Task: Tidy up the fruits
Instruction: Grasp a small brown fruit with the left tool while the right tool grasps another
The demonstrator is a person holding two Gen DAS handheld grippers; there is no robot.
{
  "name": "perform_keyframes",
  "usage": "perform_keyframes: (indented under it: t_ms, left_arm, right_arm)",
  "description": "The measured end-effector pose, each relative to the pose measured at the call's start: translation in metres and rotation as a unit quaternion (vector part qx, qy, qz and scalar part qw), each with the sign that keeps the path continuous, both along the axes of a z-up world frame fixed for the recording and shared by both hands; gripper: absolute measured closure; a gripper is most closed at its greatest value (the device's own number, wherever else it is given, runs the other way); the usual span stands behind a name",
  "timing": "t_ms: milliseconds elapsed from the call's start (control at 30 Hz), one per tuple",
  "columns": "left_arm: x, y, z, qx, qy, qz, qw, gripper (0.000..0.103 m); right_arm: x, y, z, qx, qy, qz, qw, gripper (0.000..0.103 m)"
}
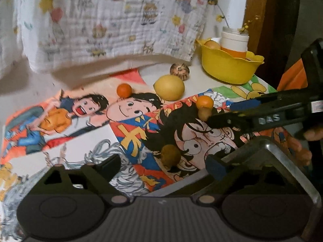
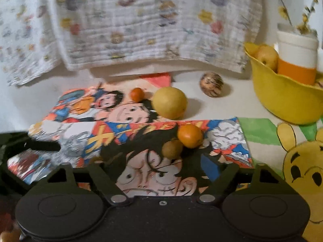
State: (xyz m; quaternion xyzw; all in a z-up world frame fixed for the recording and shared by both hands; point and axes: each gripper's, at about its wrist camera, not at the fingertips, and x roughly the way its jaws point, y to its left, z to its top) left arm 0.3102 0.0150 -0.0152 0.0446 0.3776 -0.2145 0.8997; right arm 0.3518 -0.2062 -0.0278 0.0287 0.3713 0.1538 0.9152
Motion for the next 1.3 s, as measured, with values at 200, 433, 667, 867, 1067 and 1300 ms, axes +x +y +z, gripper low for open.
perform_keyframes:
  t_ms: [200, 433, 667, 867, 1067, 1300]
  left_arm:
    - [0.013, -0.003, -0.01, -0.009, 0.022, -0.001, 0.9997, 0.026]
    - [0.024, -0.01, -0.008, -0.001, 0.03, -0.016, 0.9994, 0.039]
    - [0.032, -0.017, -0.011, 0.006, 0.04, -0.021, 0.999, 0.059]
    - [0.034, -0.019, -0.013, 0.006, 0.051, -0.027, 0.9983, 0.075]
    - [0.03, -0.019, -0.012, 0.008, 0.048, -0.023, 0.9985, 0.075]
    - [0.016, -0.011, -0.002, -0.005, 0.033, -0.016, 0.9993, 0.075]
  right_arm:
    - [0.017, 0.001, -0.011, 0.0, 0.016, -0.035, 0.999, 0.045]
    - [0.027, 0.004, -0.019, 0.008, 0.03, -0.049, 0.998, 0.056]
    - [0.031, 0.004, -0.021, 0.012, 0.027, -0.065, 0.997, 0.063]
    - [0.03, 0.002, -0.021, 0.021, 0.026, -0.068, 0.997, 0.074]
    - [0.025, -0.001, -0.02, 0.031, 0.027, -0.058, 0.997, 0.074]
    - [0.002, 0.0, -0.013, 0.04, 0.02, -0.023, 0.999, 0.074]
